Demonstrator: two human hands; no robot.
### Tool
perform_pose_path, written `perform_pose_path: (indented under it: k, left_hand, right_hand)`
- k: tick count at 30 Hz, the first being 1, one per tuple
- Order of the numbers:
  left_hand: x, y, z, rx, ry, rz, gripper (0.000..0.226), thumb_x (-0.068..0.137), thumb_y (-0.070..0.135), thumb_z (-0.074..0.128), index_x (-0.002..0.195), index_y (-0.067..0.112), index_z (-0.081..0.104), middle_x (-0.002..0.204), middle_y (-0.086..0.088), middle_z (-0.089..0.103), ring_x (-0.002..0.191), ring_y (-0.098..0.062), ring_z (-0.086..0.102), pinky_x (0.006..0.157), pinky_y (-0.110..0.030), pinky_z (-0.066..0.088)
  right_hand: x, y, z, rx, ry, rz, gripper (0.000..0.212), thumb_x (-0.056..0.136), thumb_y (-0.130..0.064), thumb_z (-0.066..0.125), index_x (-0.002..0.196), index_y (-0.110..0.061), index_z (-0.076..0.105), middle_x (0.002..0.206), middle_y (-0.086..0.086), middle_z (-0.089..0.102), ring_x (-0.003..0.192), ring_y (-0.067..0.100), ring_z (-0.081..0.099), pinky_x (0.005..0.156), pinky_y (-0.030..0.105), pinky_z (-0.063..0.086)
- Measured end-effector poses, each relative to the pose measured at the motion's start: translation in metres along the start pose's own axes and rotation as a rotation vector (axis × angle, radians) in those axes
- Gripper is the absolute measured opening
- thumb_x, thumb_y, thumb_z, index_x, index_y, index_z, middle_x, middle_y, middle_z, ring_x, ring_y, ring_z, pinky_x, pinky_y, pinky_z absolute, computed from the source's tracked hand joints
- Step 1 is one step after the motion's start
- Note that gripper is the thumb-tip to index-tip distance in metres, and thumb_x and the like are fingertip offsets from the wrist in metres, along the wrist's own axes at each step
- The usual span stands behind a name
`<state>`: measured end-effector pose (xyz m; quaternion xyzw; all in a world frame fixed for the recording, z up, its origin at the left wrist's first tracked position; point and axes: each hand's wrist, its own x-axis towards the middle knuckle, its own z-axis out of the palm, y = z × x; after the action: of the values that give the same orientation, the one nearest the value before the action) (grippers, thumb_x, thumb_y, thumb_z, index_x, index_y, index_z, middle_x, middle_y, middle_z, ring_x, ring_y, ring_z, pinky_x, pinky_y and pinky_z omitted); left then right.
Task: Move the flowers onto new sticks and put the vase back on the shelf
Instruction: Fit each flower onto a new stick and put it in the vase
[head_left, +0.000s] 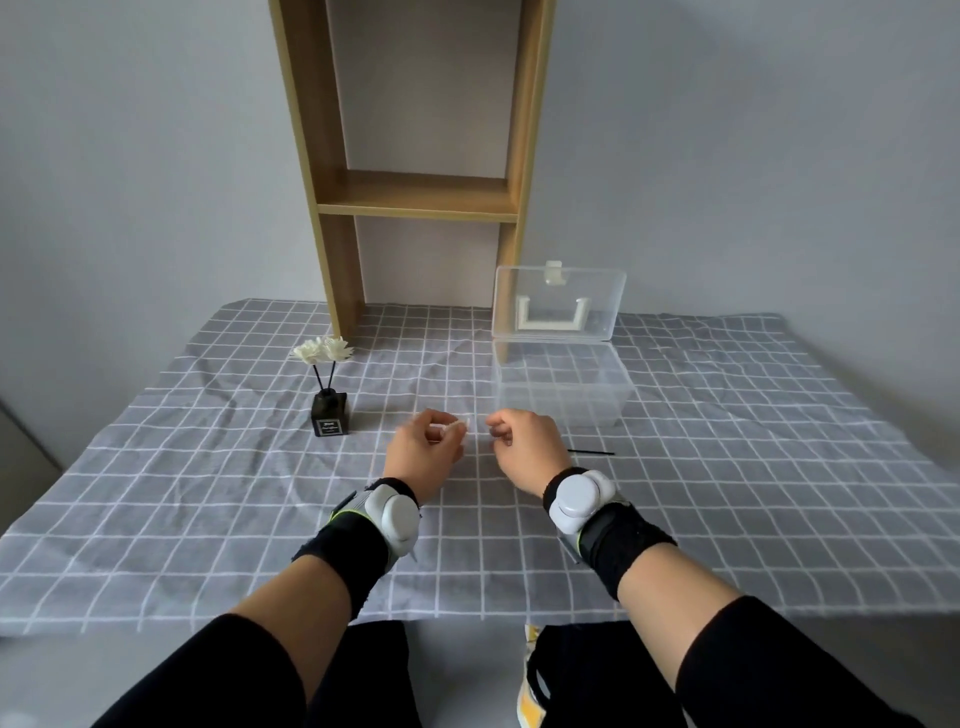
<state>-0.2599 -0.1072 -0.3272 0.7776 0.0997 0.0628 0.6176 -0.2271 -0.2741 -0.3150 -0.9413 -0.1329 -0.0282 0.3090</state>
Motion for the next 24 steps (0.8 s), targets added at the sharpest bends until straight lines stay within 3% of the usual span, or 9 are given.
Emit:
perform_pose_path:
  k: [3, 7, 11, 16, 19, 24]
  left_hand:
    - [0.0, 0.002, 0.012, -0.136, -0.03, -0.051, 0.009, 0.097, 0.026, 0.062, 0.1, 0.02, 0.067, 0.079, -0.009, 0.073, 0.076, -0.026, 0.075, 0.086, -0.046, 0.061]
    - [-0.004, 0.01, 0.025, -0.421, -0.056, -0.129, 0.012, 0.101, 0.02, 0.058, 0.102, 0.011, 0.067, 0.084, -0.01, 0.064, 0.07, -0.015, 0.069, 0.071, -0.026, 0.061]
    - [-0.004, 0.018, 0.033, -0.64, -0.034, -0.241, 0.021, 0.102, 0.019, 0.057, 0.103, 0.0, 0.064, 0.09, -0.015, 0.062, 0.08, -0.023, 0.064, 0.076, -0.029, 0.062]
    - [-0.005, 0.017, 0.038, -0.744, -0.033, -0.327, 0.02, 0.1, 0.022, 0.061, 0.09, 0.004, 0.061, 0.085, -0.014, 0.064, 0.078, -0.022, 0.065, 0.08, -0.029, 0.058]
    - [-0.002, 0.013, 0.036, -0.771, -0.07, -0.337, 0.017, 0.098, 0.021, 0.063, 0.096, 0.004, 0.059, 0.086, -0.013, 0.063, 0.077, -0.02, 0.064, 0.075, -0.026, 0.059]
    - [0.002, 0.009, 0.031, -0.804, -0.087, -0.386, 0.014, 0.1, 0.019, 0.059, 0.1, 0.005, 0.062, 0.085, -0.012, 0.066, 0.071, -0.017, 0.065, 0.066, -0.024, 0.057]
  right_hand:
    - [-0.007, 0.025, -0.016, -0.169, 0.042, 0.028, 0.029, 0.094, -0.015, 0.063, 0.121, -0.013, 0.072, 0.117, 0.008, 0.074, 0.109, 0.027, 0.068, 0.095, 0.038, 0.054]
    - [-0.02, 0.056, -0.027, -0.365, 0.076, 0.097, 0.022, 0.097, -0.028, 0.06, 0.108, -0.018, 0.076, 0.111, 0.007, 0.07, 0.107, 0.031, 0.062, 0.092, 0.04, 0.05]
    - [-0.024, 0.071, -0.028, -0.379, 0.092, 0.092, 0.021, 0.1, -0.032, 0.059, 0.097, -0.02, 0.075, 0.109, 0.003, 0.067, 0.105, 0.028, 0.059, 0.095, 0.038, 0.044]
    - [-0.02, 0.067, -0.028, -0.432, 0.06, 0.063, 0.019, 0.102, -0.028, 0.054, 0.094, -0.021, 0.07, 0.105, -0.001, 0.065, 0.103, 0.026, 0.059, 0.093, 0.041, 0.042]
    - [-0.018, 0.06, -0.025, -0.283, 0.067, 0.047, 0.018, 0.104, -0.023, 0.049, 0.088, -0.021, 0.055, 0.09, -0.006, 0.06, 0.088, 0.023, 0.062, 0.081, 0.037, 0.044]
    - [-0.015, 0.038, -0.017, 0.372, 0.041, 0.055, 0.012, 0.104, -0.022, 0.053, 0.096, -0.015, 0.061, 0.079, -0.004, 0.073, 0.06, 0.008, 0.067, 0.062, 0.02, 0.051]
